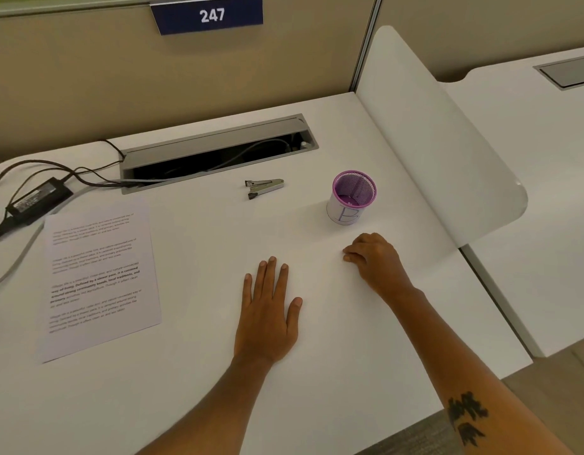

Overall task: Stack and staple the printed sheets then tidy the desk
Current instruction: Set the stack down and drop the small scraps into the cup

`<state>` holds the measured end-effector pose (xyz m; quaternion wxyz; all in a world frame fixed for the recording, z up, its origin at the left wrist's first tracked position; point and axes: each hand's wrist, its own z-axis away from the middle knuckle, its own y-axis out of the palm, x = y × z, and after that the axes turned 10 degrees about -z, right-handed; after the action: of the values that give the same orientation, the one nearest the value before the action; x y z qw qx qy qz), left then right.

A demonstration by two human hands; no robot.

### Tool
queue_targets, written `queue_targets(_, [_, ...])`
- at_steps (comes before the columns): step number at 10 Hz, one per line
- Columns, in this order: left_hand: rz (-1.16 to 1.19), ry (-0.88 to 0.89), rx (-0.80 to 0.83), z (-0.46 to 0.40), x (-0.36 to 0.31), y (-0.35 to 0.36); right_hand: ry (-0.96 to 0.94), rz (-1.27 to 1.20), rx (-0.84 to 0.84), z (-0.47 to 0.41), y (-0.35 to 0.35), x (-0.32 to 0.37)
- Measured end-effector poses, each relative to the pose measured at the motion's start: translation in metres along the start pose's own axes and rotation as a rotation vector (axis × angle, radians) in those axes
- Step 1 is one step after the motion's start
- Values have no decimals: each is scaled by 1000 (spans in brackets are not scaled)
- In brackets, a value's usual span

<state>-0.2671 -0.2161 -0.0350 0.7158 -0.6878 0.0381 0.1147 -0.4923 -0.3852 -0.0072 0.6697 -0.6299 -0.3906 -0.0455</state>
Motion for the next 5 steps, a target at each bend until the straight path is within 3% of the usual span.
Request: queue_targets(5, [1, -1, 3, 0, 0, -1, -18, 144, -48, 8, 15, 4])
